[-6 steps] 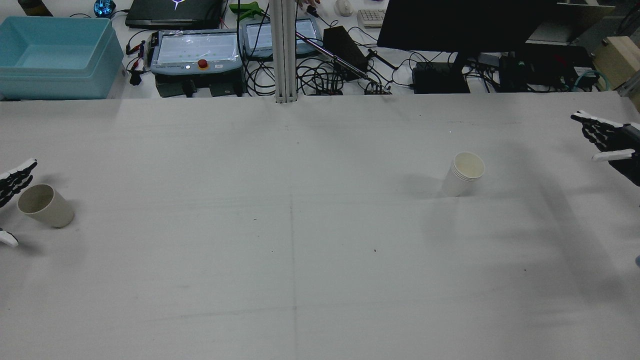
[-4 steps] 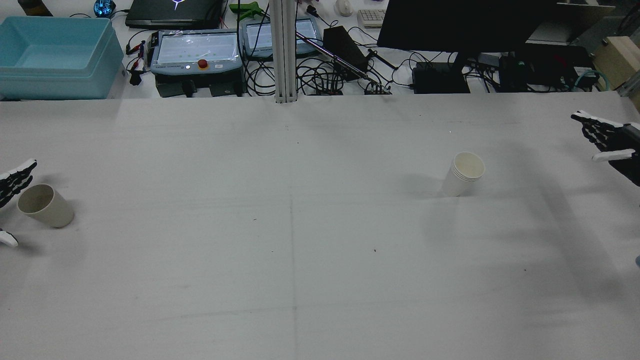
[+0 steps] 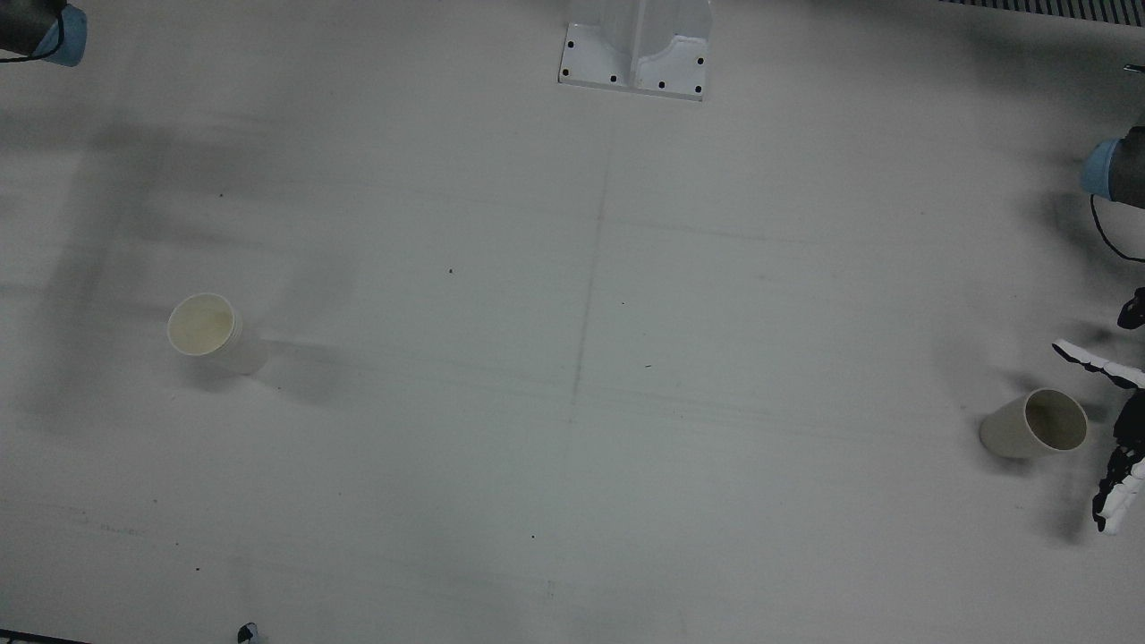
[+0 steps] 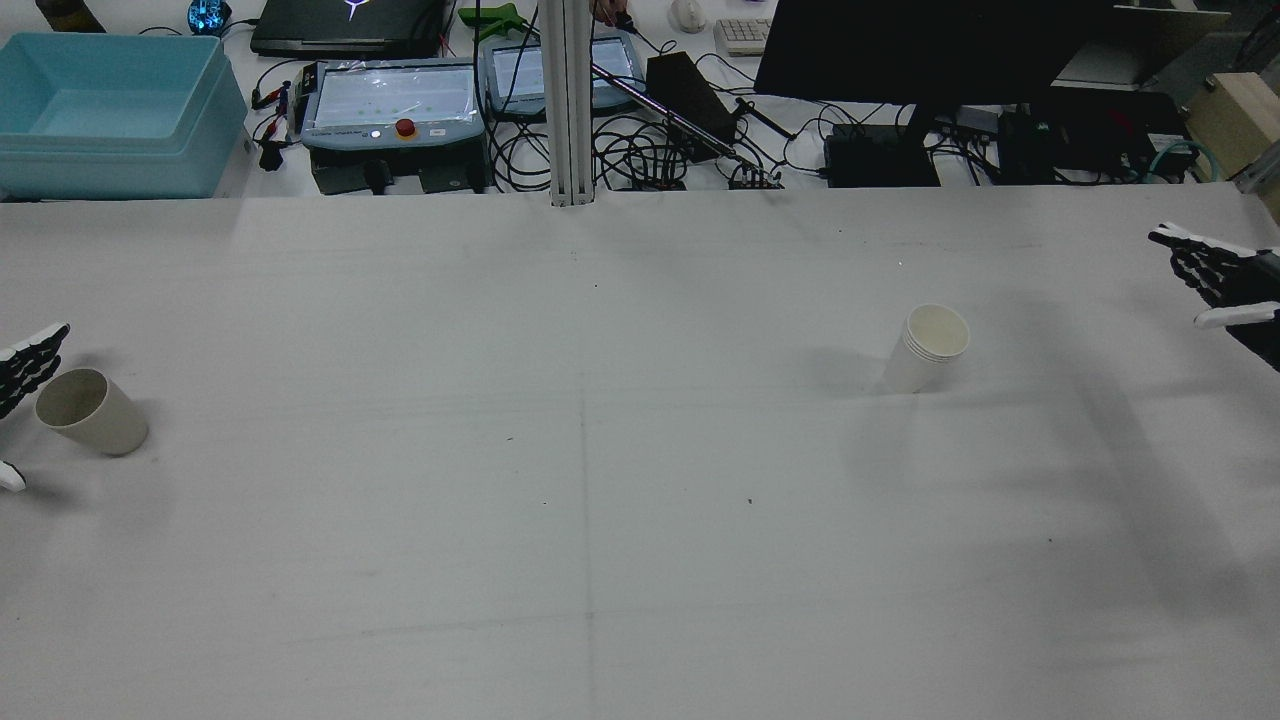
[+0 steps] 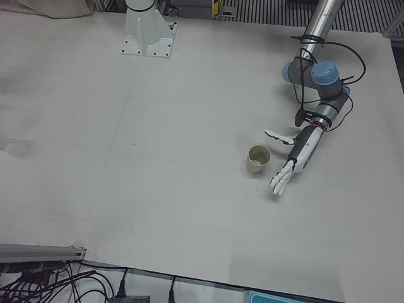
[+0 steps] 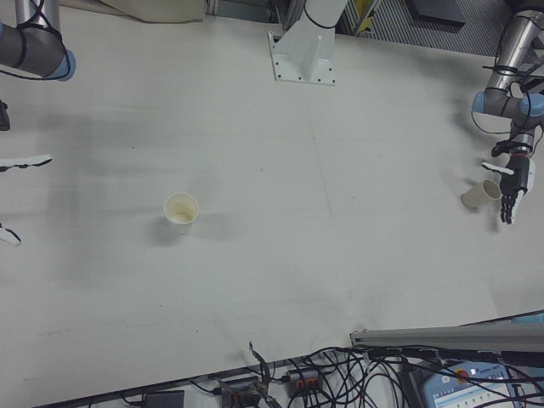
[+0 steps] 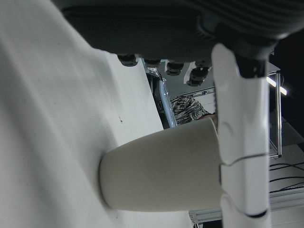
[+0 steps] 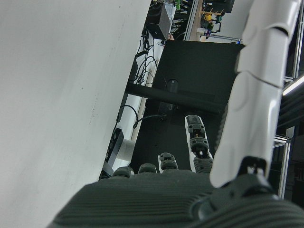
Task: Pour water
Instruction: 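Close the left hand around the white paper cup beside it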
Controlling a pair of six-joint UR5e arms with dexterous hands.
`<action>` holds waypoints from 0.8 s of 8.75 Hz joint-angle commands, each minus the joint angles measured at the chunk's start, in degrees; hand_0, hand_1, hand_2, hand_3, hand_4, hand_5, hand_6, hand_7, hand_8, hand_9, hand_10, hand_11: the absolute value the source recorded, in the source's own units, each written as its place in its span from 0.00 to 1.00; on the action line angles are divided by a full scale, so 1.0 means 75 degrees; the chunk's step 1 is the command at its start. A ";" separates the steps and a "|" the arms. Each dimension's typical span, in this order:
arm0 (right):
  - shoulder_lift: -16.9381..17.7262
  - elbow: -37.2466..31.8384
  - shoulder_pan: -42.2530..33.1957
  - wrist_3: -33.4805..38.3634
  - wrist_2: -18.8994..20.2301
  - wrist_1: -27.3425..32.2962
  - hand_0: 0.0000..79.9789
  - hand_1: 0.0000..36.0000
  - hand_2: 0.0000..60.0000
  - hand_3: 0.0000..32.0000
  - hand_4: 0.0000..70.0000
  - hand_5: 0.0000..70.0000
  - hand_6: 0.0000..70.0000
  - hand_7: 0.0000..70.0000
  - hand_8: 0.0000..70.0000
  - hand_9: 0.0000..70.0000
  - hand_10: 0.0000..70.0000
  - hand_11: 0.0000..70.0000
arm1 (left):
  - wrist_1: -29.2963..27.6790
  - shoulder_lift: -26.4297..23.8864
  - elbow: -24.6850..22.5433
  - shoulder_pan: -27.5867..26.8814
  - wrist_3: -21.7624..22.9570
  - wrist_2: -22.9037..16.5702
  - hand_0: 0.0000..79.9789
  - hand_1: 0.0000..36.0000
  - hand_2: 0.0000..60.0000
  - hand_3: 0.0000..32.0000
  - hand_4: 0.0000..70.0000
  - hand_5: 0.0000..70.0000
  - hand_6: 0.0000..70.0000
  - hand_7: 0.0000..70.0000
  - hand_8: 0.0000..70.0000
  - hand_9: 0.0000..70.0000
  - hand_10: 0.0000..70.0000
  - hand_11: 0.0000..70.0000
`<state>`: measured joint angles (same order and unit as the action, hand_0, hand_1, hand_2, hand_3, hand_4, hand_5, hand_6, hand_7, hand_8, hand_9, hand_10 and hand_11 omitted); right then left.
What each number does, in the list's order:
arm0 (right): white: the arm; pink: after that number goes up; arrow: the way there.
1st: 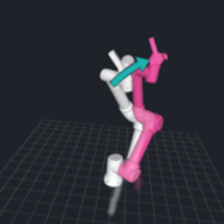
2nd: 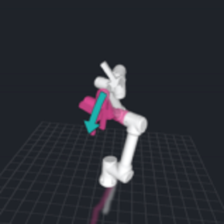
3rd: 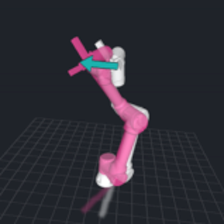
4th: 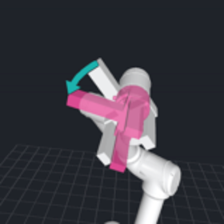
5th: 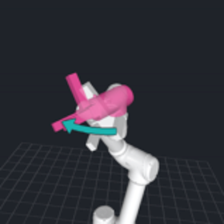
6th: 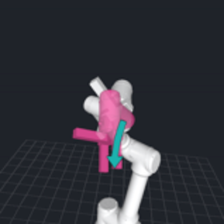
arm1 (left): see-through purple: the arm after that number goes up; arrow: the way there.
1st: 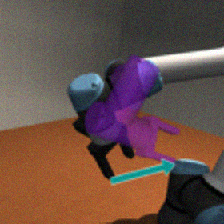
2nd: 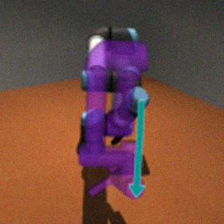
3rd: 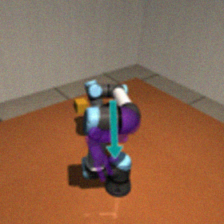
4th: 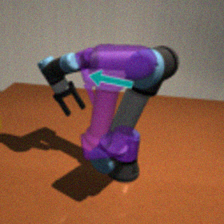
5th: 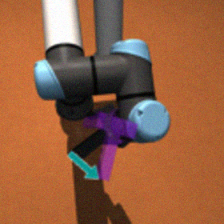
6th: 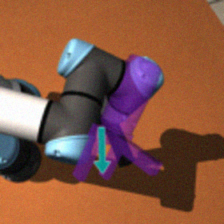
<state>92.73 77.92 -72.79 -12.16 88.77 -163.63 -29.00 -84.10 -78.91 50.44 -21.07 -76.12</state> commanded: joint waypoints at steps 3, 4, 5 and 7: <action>0.0022 0.0029 -0.0009 0.0004 0.0000 -0.0003 0.75 0.46 0.00 0.00 0.22 0.12 0.05 0.10 0.00 0.00 0.00 0.00 | 0.0584 -0.0434 -0.0260 -0.0034 -0.0167 -0.0034 0.99 0.57 0.00 0.00 0.25 0.04 0.05 0.08 0.00 0.00 0.01 0.06; 0.0022 0.0018 -0.0009 0.0004 0.0000 -0.0003 0.75 0.45 0.00 0.00 0.22 0.12 0.05 0.11 0.00 0.00 0.00 0.00 | 0.0608 -0.0470 -0.0202 -0.0034 -0.0179 -0.0034 0.97 0.56 0.00 0.00 0.24 0.03 0.04 0.07 0.00 0.00 0.01 0.06; 0.0022 0.0006 0.0002 0.0004 0.0000 -0.0003 0.75 0.46 0.00 0.00 0.23 0.13 0.05 0.11 0.00 0.00 0.00 0.00 | 0.0620 -0.0505 -0.0178 -0.0034 -0.0179 -0.0034 0.96 0.56 0.00 0.00 0.24 0.03 0.04 0.07 0.00 0.00 0.01 0.06; 0.0022 0.0006 0.0014 0.0004 -0.0012 -0.0003 0.74 0.45 0.00 0.00 0.24 0.13 0.06 0.11 0.00 0.00 0.00 0.00 | 0.0632 -0.0505 -0.0154 -0.0069 -0.0202 -0.0034 0.92 0.53 0.00 0.00 0.24 0.03 0.05 0.07 0.00 0.00 0.01 0.06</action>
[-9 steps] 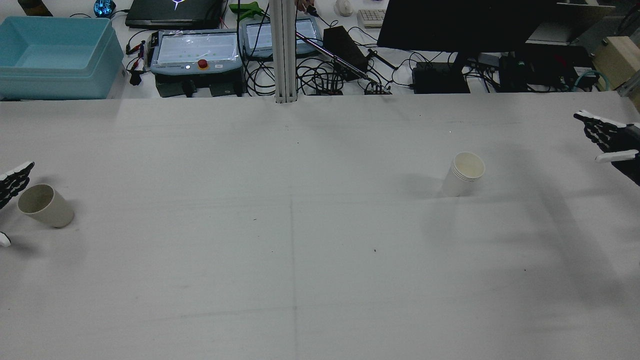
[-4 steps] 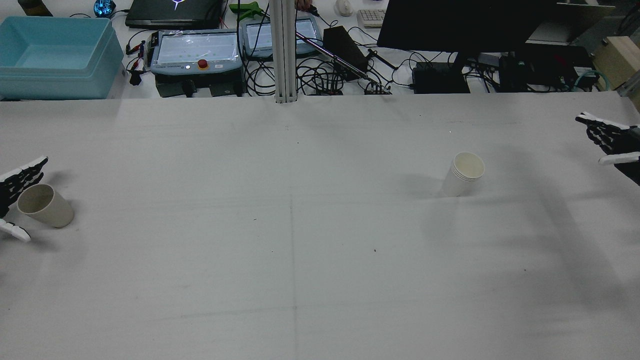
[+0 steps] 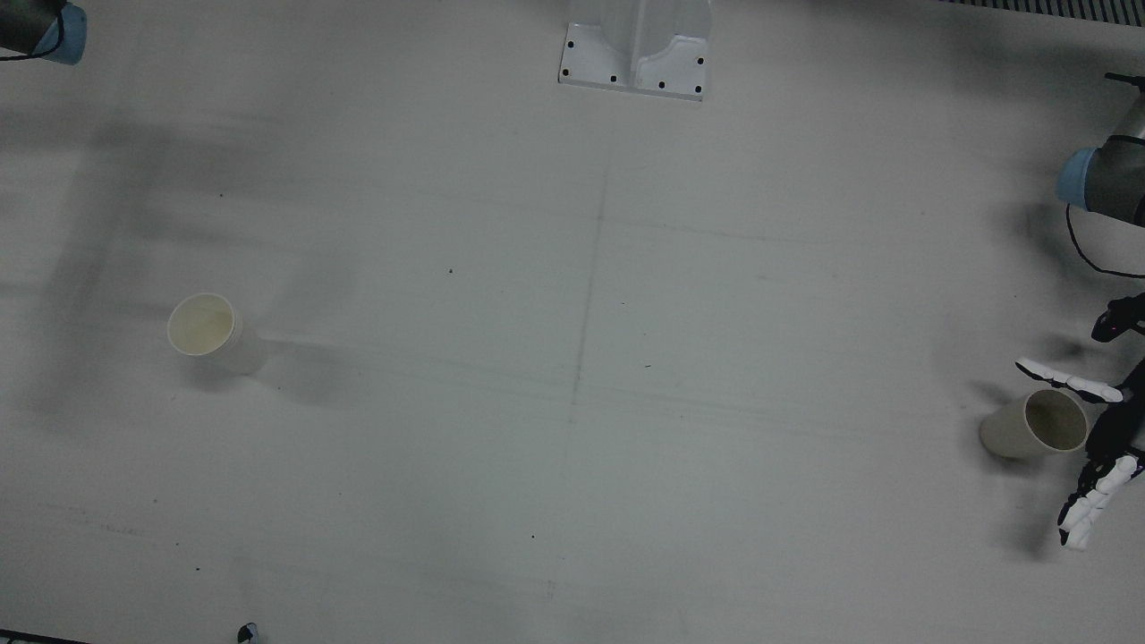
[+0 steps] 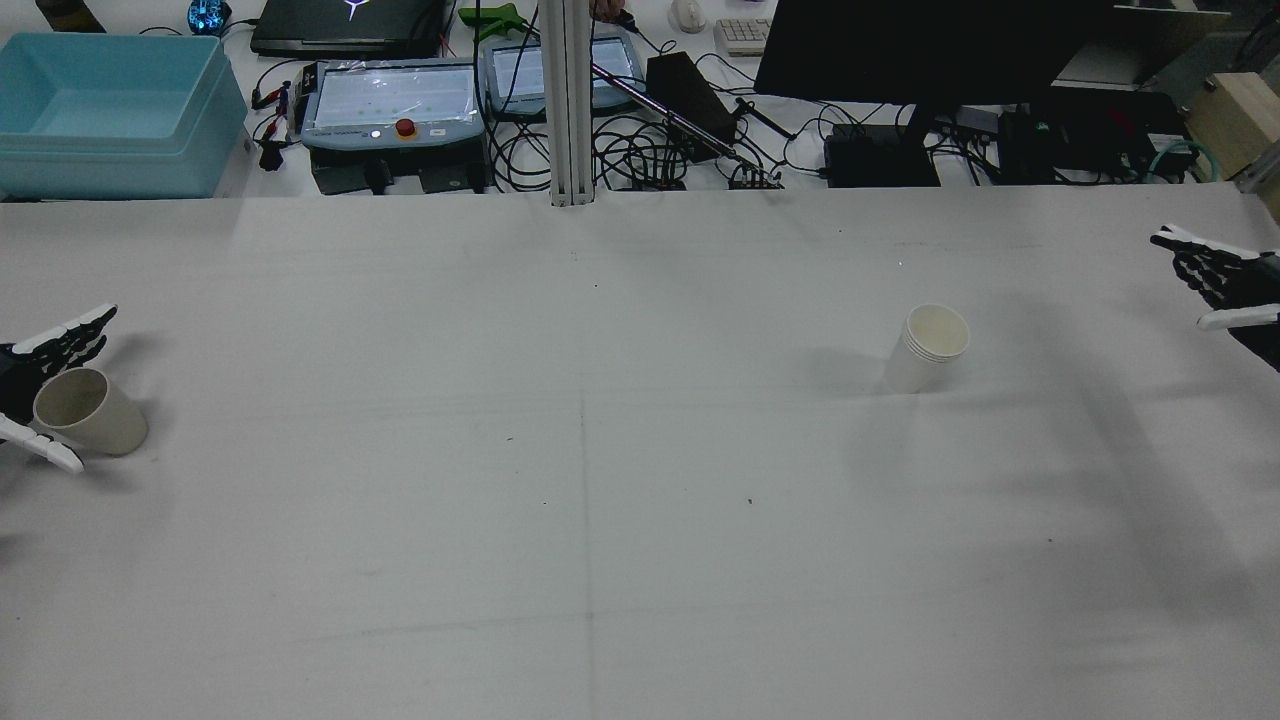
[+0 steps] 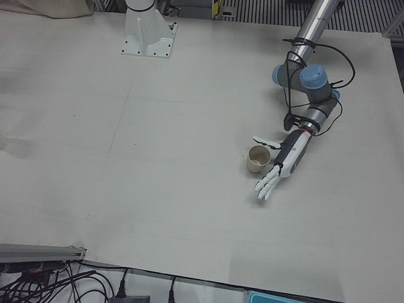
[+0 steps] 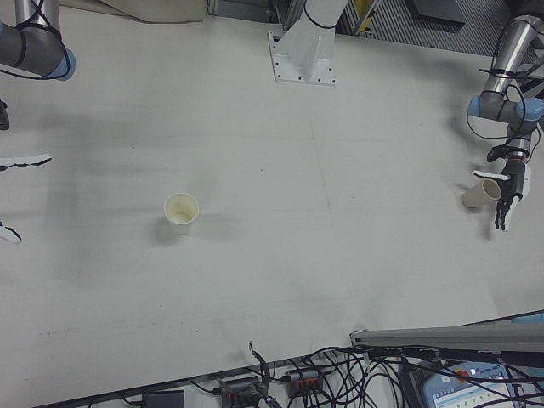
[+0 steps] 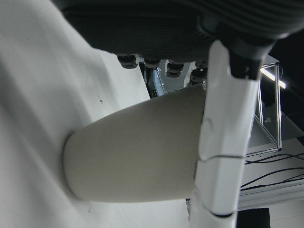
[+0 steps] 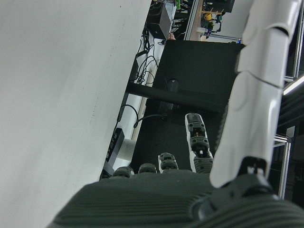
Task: Pour water
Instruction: 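Close the left hand around the white paper cup beside it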
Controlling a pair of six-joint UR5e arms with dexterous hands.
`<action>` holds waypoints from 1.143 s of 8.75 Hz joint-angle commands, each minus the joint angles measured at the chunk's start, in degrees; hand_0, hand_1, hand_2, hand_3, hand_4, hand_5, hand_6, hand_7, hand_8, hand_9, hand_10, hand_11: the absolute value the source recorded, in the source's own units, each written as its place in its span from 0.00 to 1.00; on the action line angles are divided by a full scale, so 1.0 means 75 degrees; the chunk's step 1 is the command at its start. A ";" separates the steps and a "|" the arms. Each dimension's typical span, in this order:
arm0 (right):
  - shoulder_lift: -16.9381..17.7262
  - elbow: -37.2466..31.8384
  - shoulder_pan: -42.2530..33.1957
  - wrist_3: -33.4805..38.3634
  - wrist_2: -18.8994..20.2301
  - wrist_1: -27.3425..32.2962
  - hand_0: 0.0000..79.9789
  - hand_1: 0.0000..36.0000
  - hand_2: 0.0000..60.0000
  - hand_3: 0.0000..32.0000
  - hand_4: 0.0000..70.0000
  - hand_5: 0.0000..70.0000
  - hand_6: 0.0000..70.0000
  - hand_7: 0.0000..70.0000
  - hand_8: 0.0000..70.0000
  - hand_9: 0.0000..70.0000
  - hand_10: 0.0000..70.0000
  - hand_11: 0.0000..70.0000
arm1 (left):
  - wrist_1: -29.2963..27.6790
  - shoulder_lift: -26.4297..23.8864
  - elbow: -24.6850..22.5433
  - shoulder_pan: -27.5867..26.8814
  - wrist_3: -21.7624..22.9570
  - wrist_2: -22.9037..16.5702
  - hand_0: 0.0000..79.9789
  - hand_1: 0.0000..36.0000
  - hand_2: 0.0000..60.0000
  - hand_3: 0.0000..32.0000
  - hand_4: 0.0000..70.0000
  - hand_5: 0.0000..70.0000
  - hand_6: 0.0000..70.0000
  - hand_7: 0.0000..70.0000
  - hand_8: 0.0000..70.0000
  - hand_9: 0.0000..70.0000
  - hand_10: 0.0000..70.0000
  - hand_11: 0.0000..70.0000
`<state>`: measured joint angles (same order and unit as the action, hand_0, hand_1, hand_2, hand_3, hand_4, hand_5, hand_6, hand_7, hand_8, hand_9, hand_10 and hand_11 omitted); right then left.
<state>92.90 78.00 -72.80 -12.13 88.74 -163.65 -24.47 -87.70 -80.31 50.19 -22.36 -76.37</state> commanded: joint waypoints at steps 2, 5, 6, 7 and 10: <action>0.0000 -0.0006 0.0004 0.0000 -0.0008 0.0000 0.74 0.45 0.00 0.00 0.25 0.13 0.07 0.12 0.00 0.00 0.00 0.00 | 0.0029 -0.0037 0.0020 -0.0047 -0.0135 0.0000 0.90 0.52 0.00 0.00 0.25 0.02 0.05 0.07 0.00 0.00 0.01 0.06; 0.0000 -0.0006 -0.0008 0.0000 -0.0008 0.0012 0.74 0.45 0.00 0.00 0.24 0.13 0.06 0.11 0.00 0.00 0.00 0.00 | 0.0075 -0.0119 -0.0003 -0.0059 -0.0241 -0.0024 0.91 0.52 0.00 0.00 0.26 0.03 0.05 0.07 0.00 0.00 0.02 0.06; 0.0000 -0.0006 -0.0008 0.0000 -0.0008 0.0000 0.74 0.45 0.00 0.00 0.24 0.13 0.06 0.11 0.00 0.00 0.00 0.00 | 0.0134 -0.0177 -0.0003 -0.0140 -0.0241 -0.0024 0.94 0.54 0.00 0.00 0.27 0.03 0.06 0.08 0.00 0.01 0.02 0.07; 0.0000 -0.0006 -0.0019 0.0000 -0.0008 0.0012 0.74 0.45 0.00 0.00 0.23 0.13 0.06 0.11 0.00 0.00 0.00 0.00 | 0.0169 -0.0213 -0.0003 -0.0269 -0.0241 -0.0012 0.94 0.53 0.00 0.00 0.28 0.04 0.06 0.08 0.00 0.01 0.02 0.07; 0.0058 -0.0006 -0.0101 0.0070 -0.0008 0.0012 0.74 0.44 0.00 0.00 0.21 0.13 0.05 0.10 0.00 0.00 0.00 0.00 | 0.0263 -0.0272 -0.0050 -0.0317 -0.0089 0.0081 1.00 0.58 0.00 0.00 0.48 0.36 0.08 0.09 0.02 0.02 0.04 0.09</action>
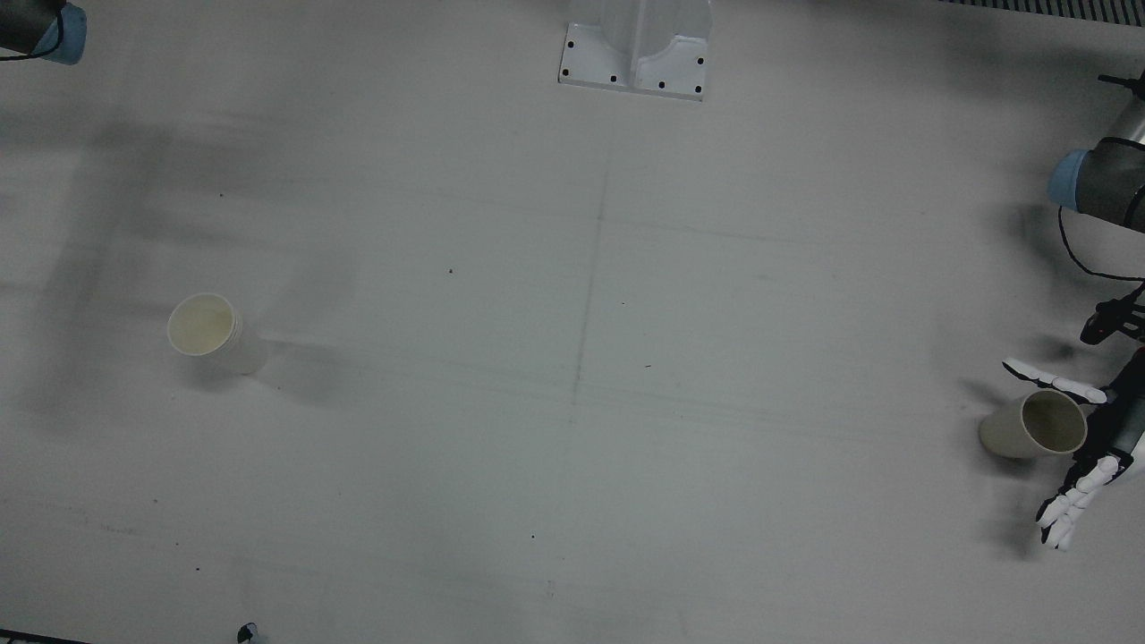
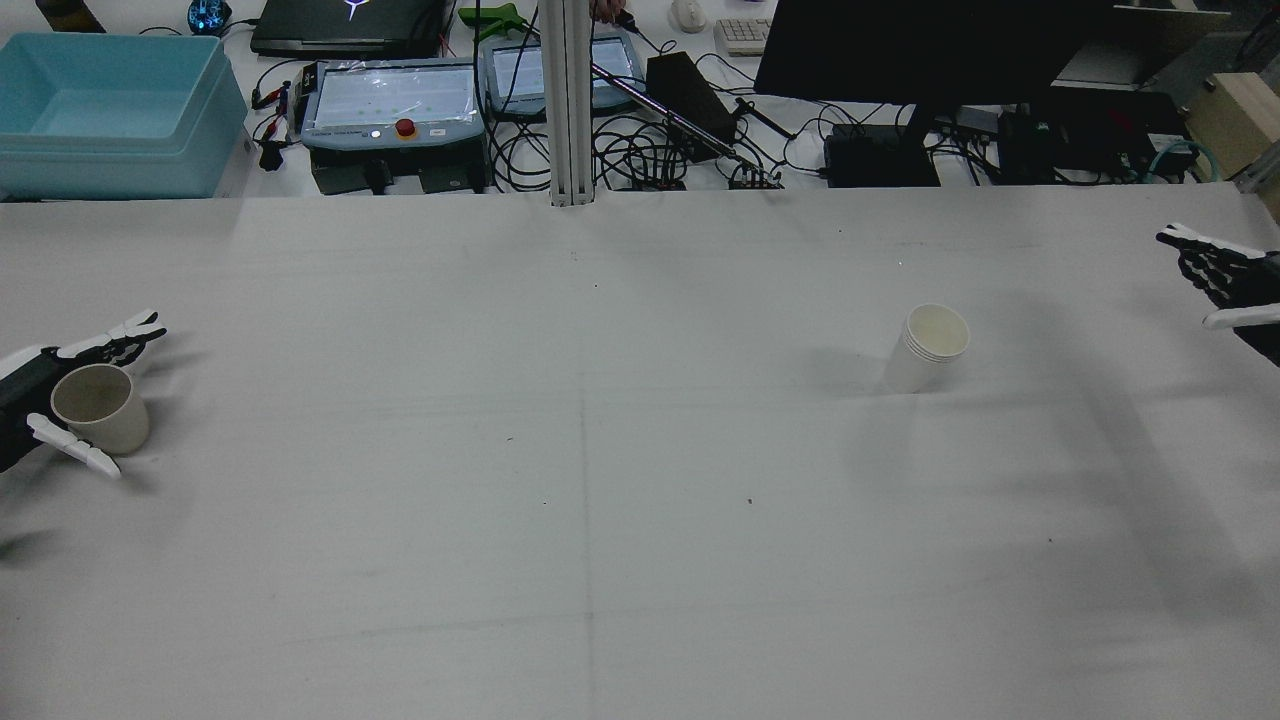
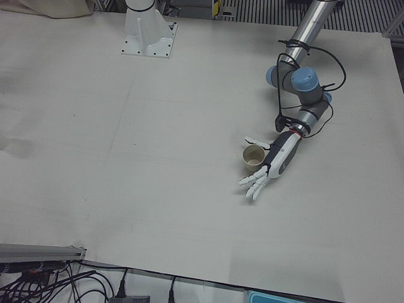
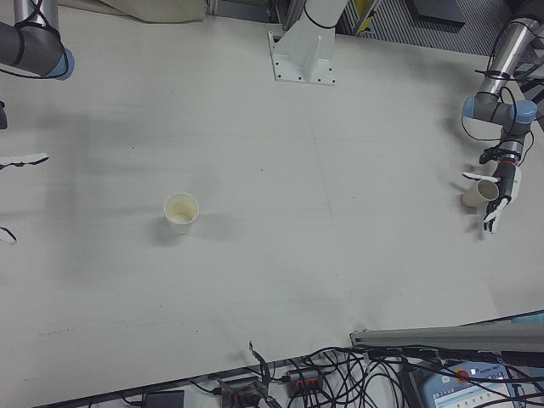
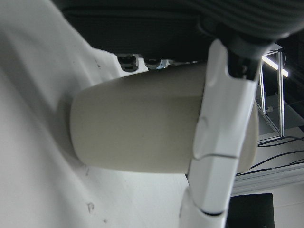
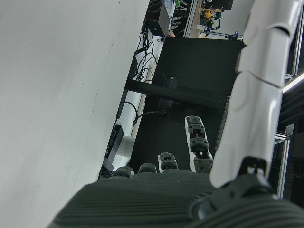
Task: Pour water
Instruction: 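Reach the right hand toward the white paper cup farther out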
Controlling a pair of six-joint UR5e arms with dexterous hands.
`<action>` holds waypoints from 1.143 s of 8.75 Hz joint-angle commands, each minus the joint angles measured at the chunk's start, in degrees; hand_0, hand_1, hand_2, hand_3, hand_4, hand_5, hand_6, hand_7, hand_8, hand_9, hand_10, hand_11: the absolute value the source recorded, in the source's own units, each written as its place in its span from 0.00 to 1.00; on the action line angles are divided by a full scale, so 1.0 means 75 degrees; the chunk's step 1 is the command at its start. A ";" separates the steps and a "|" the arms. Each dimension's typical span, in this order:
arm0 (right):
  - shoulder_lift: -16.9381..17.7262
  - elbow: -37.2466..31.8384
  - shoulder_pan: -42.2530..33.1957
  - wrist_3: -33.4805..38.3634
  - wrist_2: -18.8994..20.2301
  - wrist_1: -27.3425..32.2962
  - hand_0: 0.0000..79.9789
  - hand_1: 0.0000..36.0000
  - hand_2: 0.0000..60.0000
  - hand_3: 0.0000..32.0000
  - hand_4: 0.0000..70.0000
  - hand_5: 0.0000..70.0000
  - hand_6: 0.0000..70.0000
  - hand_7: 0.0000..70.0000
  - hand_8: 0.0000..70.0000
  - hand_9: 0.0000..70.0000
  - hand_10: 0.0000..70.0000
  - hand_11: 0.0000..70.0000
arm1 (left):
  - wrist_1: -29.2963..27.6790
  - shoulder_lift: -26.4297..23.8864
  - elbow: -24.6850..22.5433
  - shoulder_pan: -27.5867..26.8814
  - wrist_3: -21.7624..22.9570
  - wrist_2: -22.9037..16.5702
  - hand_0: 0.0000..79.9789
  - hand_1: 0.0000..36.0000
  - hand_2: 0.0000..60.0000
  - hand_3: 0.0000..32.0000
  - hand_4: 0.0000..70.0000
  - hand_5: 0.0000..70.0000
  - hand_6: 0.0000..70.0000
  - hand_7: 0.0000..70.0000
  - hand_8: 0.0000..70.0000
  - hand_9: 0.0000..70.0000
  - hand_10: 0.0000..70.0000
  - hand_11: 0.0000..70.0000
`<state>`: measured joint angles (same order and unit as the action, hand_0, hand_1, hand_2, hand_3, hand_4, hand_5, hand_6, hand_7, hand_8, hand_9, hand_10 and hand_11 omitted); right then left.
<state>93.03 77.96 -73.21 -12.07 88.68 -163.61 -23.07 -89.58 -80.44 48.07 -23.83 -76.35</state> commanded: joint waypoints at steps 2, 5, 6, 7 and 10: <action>0.0041 -0.0011 -0.0071 0.0132 0.0000 -0.0006 0.74 0.45 0.00 0.00 0.22 0.13 0.05 0.10 0.00 0.00 0.00 0.00 | 0.0146 -0.0021 -0.0044 -0.0034 0.0130 0.0091 1.00 0.70 0.00 0.00 1.00 1.00 0.12 0.14 0.05 0.06 0.07 0.14; 0.0029 0.0012 -0.0362 0.0296 0.0012 0.0017 0.74 0.46 0.00 0.00 0.22 0.13 0.05 0.11 0.00 0.00 0.00 0.00 | 0.0485 -0.0056 -0.0173 -0.0034 0.0725 0.0091 1.00 0.96 0.23 0.00 1.00 1.00 0.23 0.22 0.12 0.14 0.11 0.19; -0.0075 0.0001 -0.0259 0.0239 0.0058 0.0029 0.74 0.47 0.00 0.00 0.23 0.13 0.05 0.11 0.00 0.00 0.00 0.00 | 0.0532 -0.0068 -0.0173 -0.0046 0.0972 0.0091 1.00 1.00 1.00 0.00 1.00 1.00 0.24 0.24 0.13 0.15 0.13 0.23; -0.0436 -0.0023 0.0078 0.0122 0.0047 0.0006 0.76 0.50 0.00 0.00 0.23 0.13 0.06 0.11 0.00 0.00 0.00 0.00 | 0.0556 -0.0079 -0.0173 -0.0046 0.1148 0.0091 1.00 1.00 1.00 0.00 1.00 1.00 0.25 0.25 0.13 0.15 0.13 0.23; -0.1200 0.0512 0.0958 -0.1057 0.0024 -0.1021 0.88 0.65 0.00 0.00 0.25 0.16 0.09 0.14 0.00 0.01 0.00 0.00 | 0.0732 -0.0185 -0.0197 -0.0034 0.1384 0.0102 1.00 1.00 1.00 0.00 1.00 1.00 0.26 0.27 0.13 0.15 0.13 0.23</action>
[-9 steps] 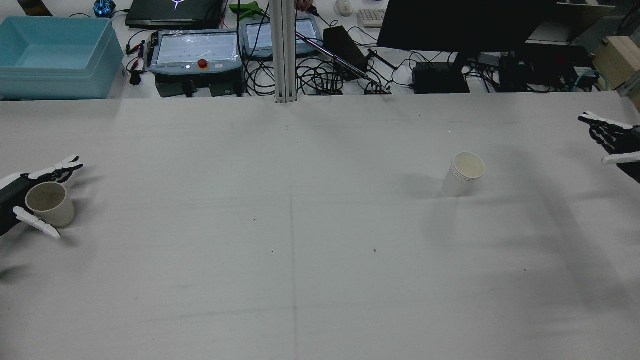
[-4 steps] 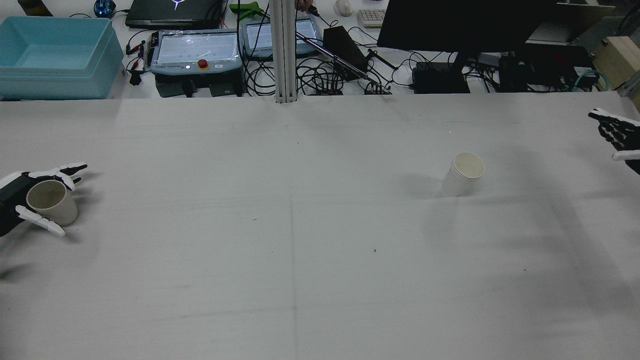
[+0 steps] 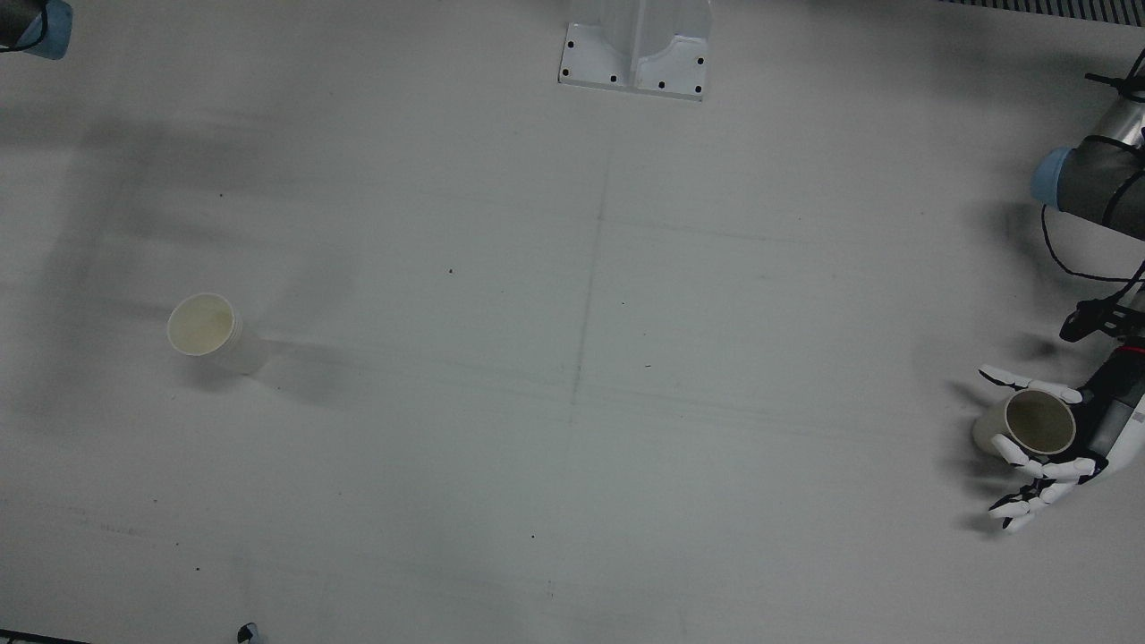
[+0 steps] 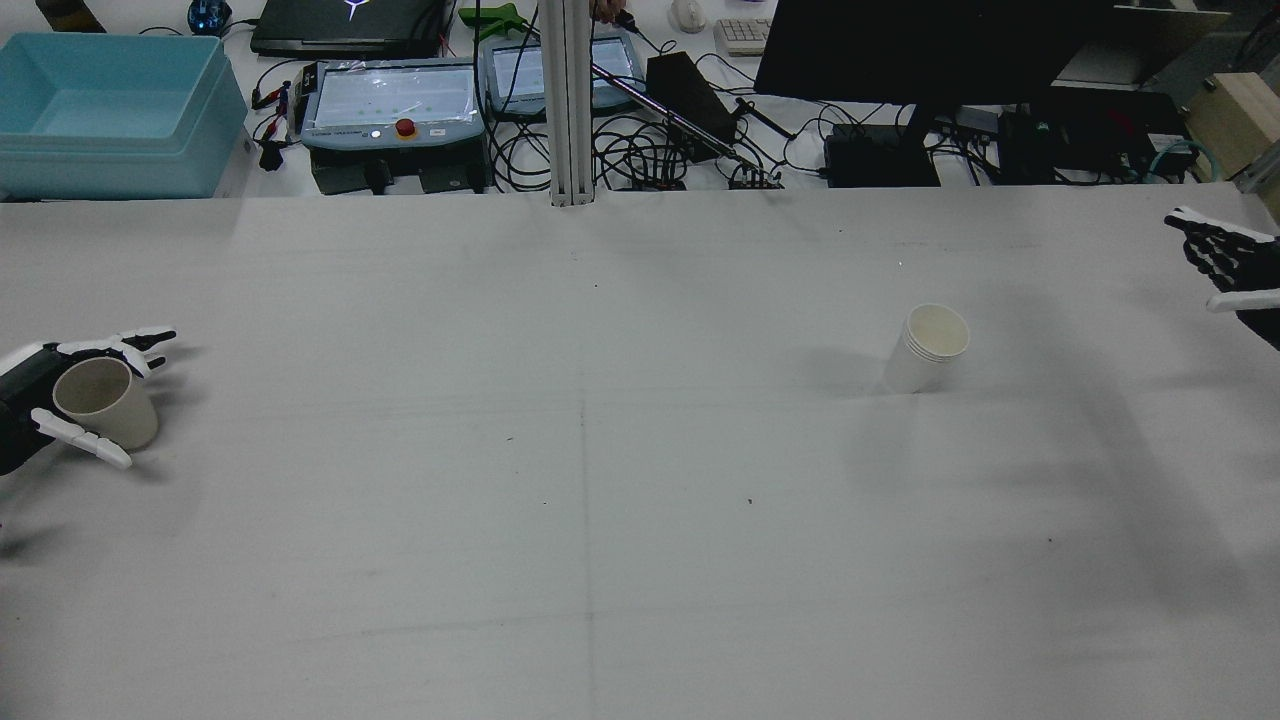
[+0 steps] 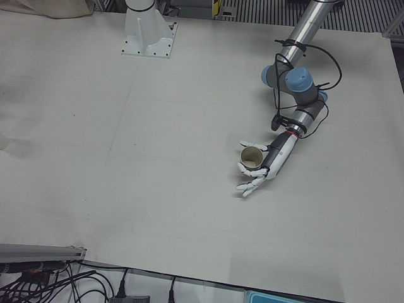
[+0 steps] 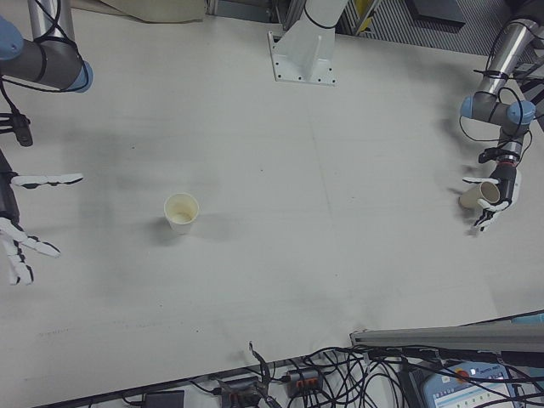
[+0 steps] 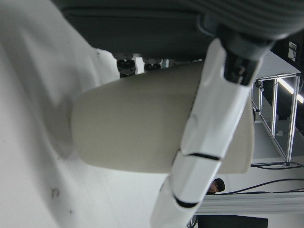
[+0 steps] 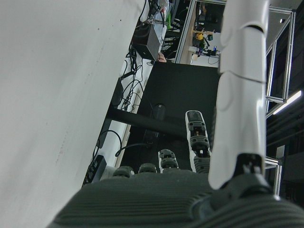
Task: Pour water
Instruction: 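Reach the right hand toward the white paper cup farther out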
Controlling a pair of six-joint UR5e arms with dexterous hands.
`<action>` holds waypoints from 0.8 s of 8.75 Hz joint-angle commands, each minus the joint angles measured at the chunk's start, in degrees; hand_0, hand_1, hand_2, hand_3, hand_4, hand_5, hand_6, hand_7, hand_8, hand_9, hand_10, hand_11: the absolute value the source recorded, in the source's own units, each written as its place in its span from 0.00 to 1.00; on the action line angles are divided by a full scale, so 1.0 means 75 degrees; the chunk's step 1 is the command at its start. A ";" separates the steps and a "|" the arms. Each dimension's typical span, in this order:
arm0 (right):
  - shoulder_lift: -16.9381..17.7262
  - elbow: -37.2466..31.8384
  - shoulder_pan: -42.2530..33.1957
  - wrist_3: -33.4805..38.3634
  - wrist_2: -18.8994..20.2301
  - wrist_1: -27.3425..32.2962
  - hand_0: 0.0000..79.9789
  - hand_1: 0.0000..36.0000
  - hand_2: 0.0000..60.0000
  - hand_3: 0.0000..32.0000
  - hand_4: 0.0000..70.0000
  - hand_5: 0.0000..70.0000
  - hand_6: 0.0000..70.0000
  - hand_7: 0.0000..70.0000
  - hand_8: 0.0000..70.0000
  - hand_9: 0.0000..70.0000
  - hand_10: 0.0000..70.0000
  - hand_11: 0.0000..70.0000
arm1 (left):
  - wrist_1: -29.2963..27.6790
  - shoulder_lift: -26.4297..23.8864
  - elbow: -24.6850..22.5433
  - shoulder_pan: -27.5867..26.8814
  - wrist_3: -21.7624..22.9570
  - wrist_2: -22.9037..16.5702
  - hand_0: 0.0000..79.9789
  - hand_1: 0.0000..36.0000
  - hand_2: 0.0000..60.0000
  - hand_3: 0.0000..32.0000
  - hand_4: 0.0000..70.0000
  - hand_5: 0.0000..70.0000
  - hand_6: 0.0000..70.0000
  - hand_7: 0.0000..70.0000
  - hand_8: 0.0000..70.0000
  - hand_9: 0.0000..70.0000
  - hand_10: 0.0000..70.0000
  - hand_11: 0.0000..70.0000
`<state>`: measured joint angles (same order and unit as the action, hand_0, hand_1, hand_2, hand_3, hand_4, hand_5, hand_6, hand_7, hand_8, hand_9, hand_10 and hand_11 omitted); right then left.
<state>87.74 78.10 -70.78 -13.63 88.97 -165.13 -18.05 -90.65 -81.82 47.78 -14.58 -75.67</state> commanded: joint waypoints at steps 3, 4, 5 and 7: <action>-0.0169 0.0661 0.0753 -0.1171 -0.0027 -0.1058 0.86 0.65 0.00 0.00 0.14 0.13 0.04 0.10 0.00 0.00 0.00 0.00 | 0.0039 -0.0031 0.0045 0.0016 0.0152 0.0023 1.00 1.00 1.00 0.00 1.00 1.00 0.25 0.27 0.13 0.15 0.13 0.23; -0.0167 0.0614 0.1044 -0.1288 -0.0027 -0.1046 0.85 0.64 0.00 0.00 0.12 0.12 0.03 0.09 0.00 0.00 0.00 0.00 | 0.0027 -0.0019 0.0069 0.0016 0.0152 0.0046 1.00 1.00 1.00 0.00 1.00 1.00 0.25 0.26 0.13 0.15 0.13 0.24; -0.0179 0.0486 0.1395 -0.1416 -0.0247 -0.0988 0.83 0.63 0.00 0.00 0.12 0.11 0.02 0.08 0.00 0.00 0.00 0.00 | 0.0027 -0.0019 0.0057 0.0004 0.0152 0.0174 1.00 1.00 1.00 0.00 1.00 1.00 0.24 0.26 0.13 0.15 0.13 0.24; -0.0248 0.0589 0.2203 -0.1394 -0.1043 -0.0987 0.83 0.62 0.00 0.00 0.10 0.10 0.00 0.07 0.00 0.00 0.00 0.00 | 0.0004 0.0027 0.0046 0.0016 0.0163 0.0187 1.00 1.00 1.00 0.00 1.00 1.00 0.24 0.26 0.13 0.15 0.13 0.24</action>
<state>86.32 82.15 -60.41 -23.70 86.31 -172.59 -17.89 -90.73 -81.41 47.87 -13.45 -74.65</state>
